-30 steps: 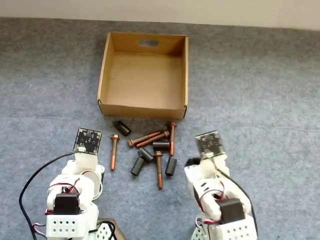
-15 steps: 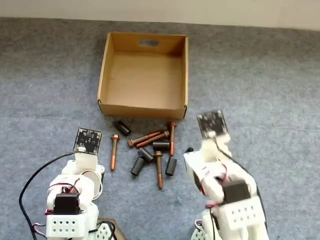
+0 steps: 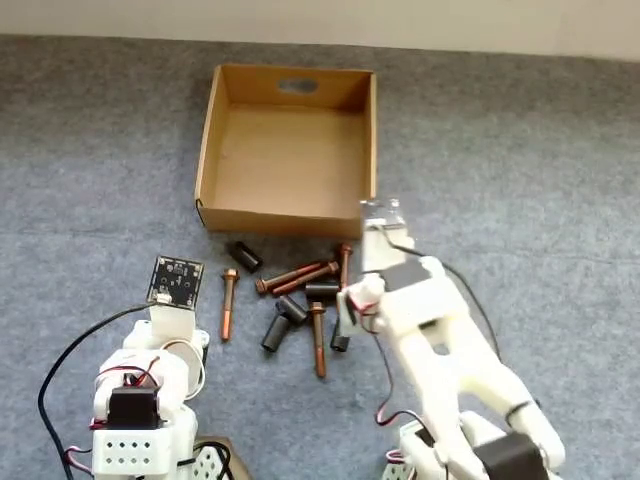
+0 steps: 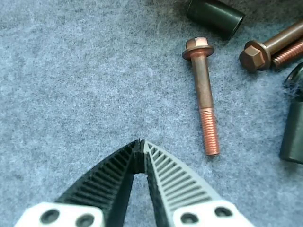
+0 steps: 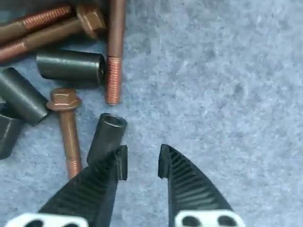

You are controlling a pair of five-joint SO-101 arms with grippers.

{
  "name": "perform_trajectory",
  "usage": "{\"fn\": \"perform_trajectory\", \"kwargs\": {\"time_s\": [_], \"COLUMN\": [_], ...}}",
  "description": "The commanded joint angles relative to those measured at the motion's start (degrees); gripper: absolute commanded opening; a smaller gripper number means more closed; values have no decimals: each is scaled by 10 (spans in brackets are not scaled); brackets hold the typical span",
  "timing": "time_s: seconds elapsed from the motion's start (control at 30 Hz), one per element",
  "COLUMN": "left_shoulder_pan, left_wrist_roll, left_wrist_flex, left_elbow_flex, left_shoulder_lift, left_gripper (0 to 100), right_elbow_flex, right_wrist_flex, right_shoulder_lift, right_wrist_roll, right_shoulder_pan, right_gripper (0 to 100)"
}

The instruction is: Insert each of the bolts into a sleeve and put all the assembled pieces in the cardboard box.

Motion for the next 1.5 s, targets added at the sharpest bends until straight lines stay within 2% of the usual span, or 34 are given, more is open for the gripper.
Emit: {"fn": "perform_trajectory", "kwargs": {"time_s": [0.0,0.13,0.23,0.43,0.6,0.67,0.7,0.87,1.07,1.23,1.33,1.47], "left_shoulder_pan": [-6,-6,-6,-6,-6,-6,-6,-6,-6,-5,-5,-4], "left_wrist_roll": [-4,-4,-4,-4,-4,-4,-4,-4,-4,-4,-4,-4], "left_wrist_flex": [3,3,3,3,3,3,3,3,3,3,3,-2], "left_elbow_flex": [10,10,10,10,10,10,10,10,10,10,10,10], "left_shoulder_lift": [0,0,0,0,0,0,0,0,0,0,0,0], "left_gripper": [27,27,27,27,27,27,27,27,27,27,29,30], "right_elbow_flex": [-47,-51,-51,-55,-82,-80,-80,-57,56,123,130,129], "right_wrist_flex": [-3,-7,-13,-88,-92,-92,-92,-72,-72,-75,-76,-76], "right_shoulder_lift": [23,42,68,163,235,241,240,165,-76,-202,-219,-225], "right_wrist_roll": [-21,-20,-19,-21,-23,-20,-18,5,81,144,186,191], "right_shoulder_pan": [-50,-73,-74,-74,-72,-72,-72,-71,-68,11,68,104], "right_gripper": [120,120,120,122,118,67,7,8,7,7,7,7]}}
